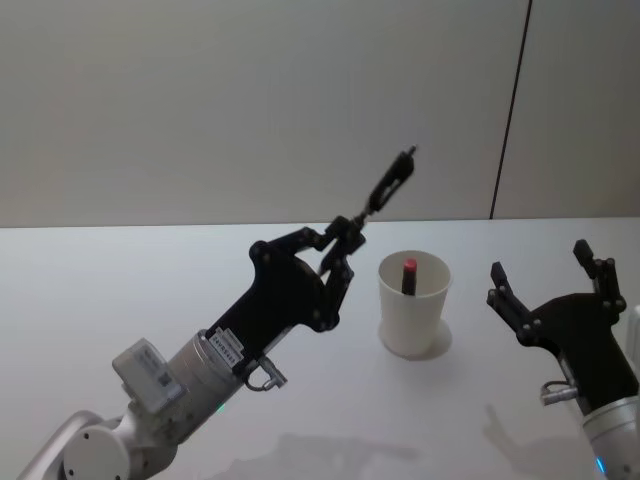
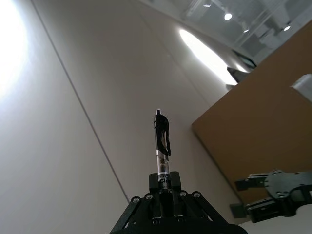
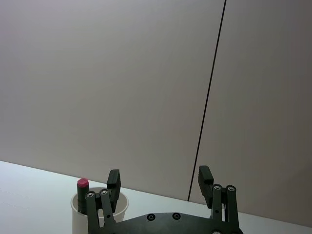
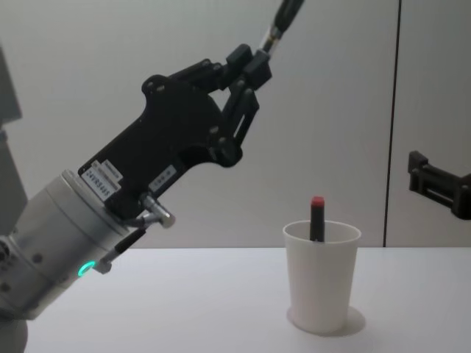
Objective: Place the pen into the pen holder.
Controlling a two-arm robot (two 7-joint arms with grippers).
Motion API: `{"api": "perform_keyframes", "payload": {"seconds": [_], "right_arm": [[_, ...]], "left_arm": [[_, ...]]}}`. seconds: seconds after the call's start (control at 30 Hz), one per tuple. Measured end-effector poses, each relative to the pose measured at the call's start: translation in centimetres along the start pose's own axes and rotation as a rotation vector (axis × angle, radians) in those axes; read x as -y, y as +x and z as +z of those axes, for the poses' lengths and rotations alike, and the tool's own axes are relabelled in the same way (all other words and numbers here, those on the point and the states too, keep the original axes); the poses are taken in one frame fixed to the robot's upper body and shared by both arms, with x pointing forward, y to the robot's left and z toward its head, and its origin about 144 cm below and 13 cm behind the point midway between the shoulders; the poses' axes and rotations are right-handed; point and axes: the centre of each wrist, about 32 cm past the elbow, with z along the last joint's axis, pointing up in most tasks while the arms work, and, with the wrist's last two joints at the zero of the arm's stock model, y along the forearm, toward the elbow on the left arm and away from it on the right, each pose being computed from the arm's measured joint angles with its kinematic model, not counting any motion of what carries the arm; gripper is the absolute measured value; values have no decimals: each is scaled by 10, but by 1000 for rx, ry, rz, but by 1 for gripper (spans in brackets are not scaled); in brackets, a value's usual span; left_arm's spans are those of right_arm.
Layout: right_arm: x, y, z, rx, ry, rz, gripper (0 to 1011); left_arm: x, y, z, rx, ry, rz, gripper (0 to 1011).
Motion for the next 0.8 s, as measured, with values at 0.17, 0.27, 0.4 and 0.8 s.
{"api": "perform_keyframes", "payload": {"seconds": [0.17, 0.27, 0.4, 0.8], "right_arm": [[0, 0, 0, 0, 0, 0, 1002], [0, 0, 0, 0, 0, 0, 1002], [0, 0, 0, 0, 0, 0, 1002], [0, 0, 0, 0, 0, 0, 1002]], "left_arm": [[-2, 5, -2, 0, -19, -53, 139], [-3, 8, -2, 0, -25, -82, 139], [-4, 11, -2, 0, -32, -107, 139], [-5, 17, -2, 3, -42, -153, 139]]}}
